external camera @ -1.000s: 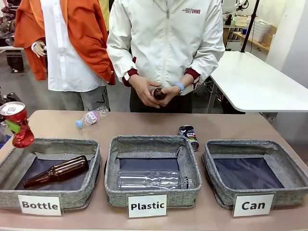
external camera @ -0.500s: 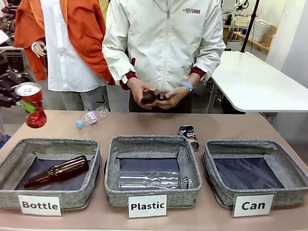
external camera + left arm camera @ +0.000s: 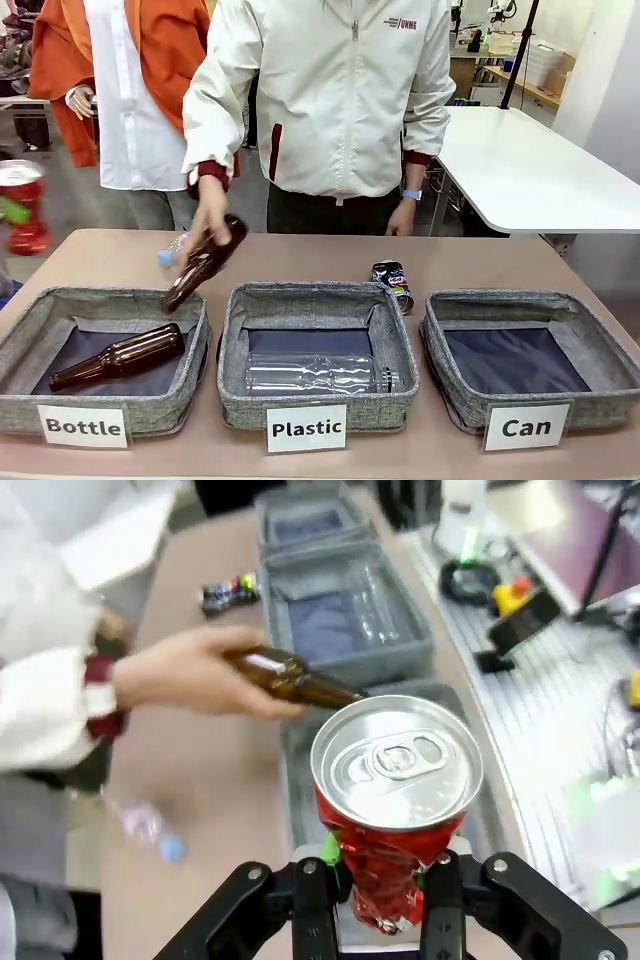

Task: Sort the can waste into the basket.
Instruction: Pick up the can waste from the table and place it in the right Fabric basket.

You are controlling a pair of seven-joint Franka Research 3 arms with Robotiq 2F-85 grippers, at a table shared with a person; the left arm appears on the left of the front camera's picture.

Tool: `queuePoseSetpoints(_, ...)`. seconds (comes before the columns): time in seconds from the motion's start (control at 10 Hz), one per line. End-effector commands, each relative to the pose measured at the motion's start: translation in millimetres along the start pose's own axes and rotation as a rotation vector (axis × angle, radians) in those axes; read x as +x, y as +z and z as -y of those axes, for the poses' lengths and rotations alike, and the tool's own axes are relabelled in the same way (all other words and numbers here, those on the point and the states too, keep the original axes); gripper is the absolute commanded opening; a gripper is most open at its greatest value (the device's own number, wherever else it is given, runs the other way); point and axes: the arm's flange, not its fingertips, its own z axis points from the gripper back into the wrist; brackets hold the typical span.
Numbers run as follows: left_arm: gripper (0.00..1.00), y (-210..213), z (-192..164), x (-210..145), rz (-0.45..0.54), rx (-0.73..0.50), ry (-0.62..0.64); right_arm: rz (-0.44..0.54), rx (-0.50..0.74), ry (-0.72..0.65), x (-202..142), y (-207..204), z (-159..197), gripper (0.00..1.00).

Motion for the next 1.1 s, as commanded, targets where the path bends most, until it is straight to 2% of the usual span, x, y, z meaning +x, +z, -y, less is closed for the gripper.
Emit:
queuePoseSetpoints(0.0, 0.27, 87, 59, -35, 0.006, 0.094, 0.039, 0.018, 0.029, 0.027, 2, 0, -1, 1.00)
queuePoseSetpoints(0.2, 0.27, 123, 108, -84, 0.054, 0.232, 0.116, 0.018, 0.029, 0.027, 2, 0, -1, 1.00)
queuePoseSetpoints(0.3, 0.27, 131, 122, -103, 0.052, 0.277, 0.147, 0.018, 0.029, 0.027, 2, 0, -1, 1.00)
queuePoseSetpoints(0.5, 0.27, 135, 135, -124, 0.113, 0.314, 0.143, 0.018, 0.029, 0.027, 2, 0, -1, 1.00)
queuePoseSetpoints(0.8, 0.27, 122, 125, -119, 0.101, 0.307, 0.151, 0.018, 0.029, 0.027, 2, 0, -1, 1.00)
queuePoseSetpoints(1.0, 0.27, 96, 100, -91, 0.129, 0.318, 0.203, 0.018, 0.029, 0.027, 2, 0, -1, 1.00)
